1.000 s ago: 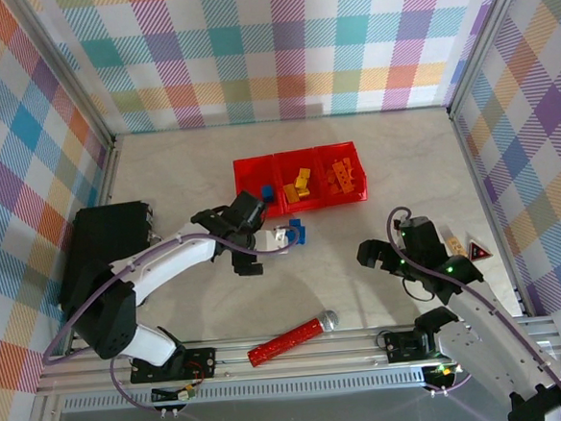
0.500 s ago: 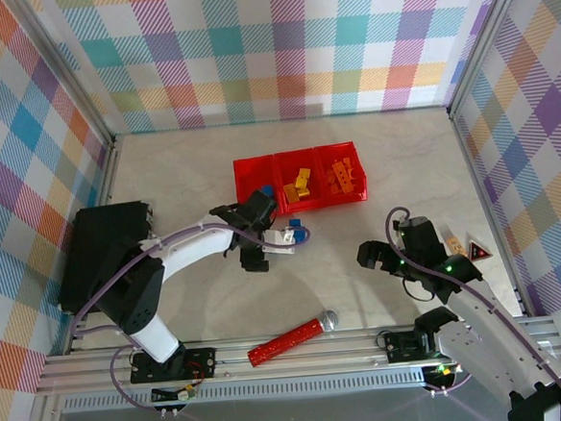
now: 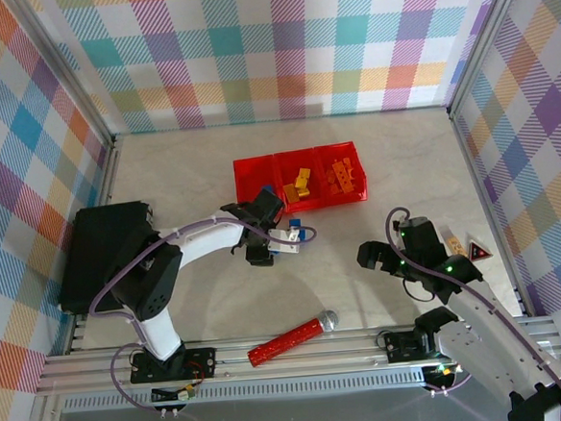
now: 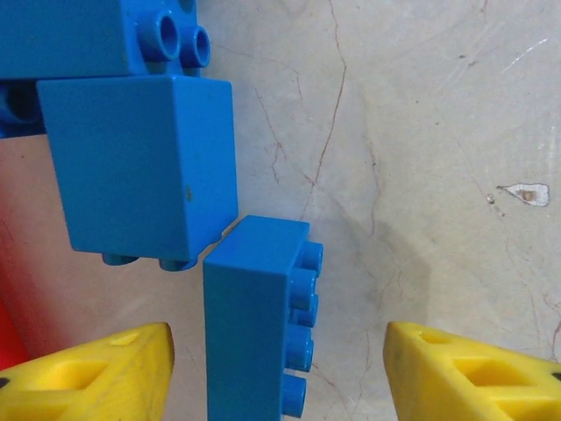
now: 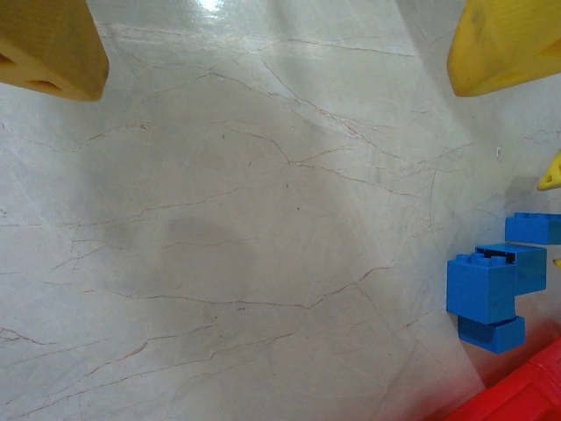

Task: Sort the legos into containers by color
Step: Pick up the lego from the center of the table, then place the lego in the container.

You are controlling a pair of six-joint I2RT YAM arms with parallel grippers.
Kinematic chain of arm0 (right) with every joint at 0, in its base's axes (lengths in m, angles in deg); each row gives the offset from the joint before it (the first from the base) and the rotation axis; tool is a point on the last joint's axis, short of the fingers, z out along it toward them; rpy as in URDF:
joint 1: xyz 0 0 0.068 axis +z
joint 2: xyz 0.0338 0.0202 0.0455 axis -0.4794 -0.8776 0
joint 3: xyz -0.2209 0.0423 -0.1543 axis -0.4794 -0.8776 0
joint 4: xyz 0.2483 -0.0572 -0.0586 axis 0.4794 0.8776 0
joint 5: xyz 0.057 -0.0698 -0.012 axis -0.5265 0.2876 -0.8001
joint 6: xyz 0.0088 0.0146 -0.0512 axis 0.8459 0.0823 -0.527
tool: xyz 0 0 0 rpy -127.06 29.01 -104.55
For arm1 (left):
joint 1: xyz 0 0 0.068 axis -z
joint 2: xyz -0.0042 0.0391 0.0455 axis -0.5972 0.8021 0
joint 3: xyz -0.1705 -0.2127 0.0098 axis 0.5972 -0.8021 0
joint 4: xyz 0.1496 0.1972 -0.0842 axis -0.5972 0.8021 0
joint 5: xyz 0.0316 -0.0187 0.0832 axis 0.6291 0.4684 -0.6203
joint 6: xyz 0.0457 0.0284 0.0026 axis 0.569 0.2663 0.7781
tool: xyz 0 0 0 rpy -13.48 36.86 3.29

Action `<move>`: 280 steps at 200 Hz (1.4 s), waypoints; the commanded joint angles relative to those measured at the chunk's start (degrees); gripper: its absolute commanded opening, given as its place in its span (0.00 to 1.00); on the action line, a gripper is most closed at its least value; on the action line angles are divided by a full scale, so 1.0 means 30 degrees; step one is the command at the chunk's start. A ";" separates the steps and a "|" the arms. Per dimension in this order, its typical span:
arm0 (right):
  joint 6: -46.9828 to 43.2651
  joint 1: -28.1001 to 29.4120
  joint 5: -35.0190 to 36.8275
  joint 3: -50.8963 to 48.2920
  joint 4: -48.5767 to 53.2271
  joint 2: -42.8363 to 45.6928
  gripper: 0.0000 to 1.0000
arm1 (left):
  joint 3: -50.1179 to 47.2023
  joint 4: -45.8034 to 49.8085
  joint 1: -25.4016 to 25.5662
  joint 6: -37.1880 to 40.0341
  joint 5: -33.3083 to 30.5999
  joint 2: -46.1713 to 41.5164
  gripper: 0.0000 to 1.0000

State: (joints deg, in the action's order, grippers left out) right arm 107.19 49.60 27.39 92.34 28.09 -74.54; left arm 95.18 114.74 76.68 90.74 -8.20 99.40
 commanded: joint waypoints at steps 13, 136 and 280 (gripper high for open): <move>-0.0167 -0.0055 -0.0168 0.0275 0.0309 0.0214 0.99 | 0.0487 0.0443 -0.0154 0.0173 0.0440 0.0336 0.34; -0.0210 -0.0069 0.0382 0.0385 0.0275 0.0372 0.99 | -0.1771 -0.4190 -0.1865 -0.9018 0.1066 -0.5537 0.12; -0.0042 -0.0071 0.0072 0.0689 0.0791 0.0558 0.99 | 0.8338 0.0387 -0.4869 -1.7307 -0.1976 0.2270 0.31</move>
State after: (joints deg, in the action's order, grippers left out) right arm 107.21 49.60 28.00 92.34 29.27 -73.51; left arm 118.52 115.05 63.43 42.42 -12.92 105.96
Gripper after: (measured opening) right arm 0.990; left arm 0.282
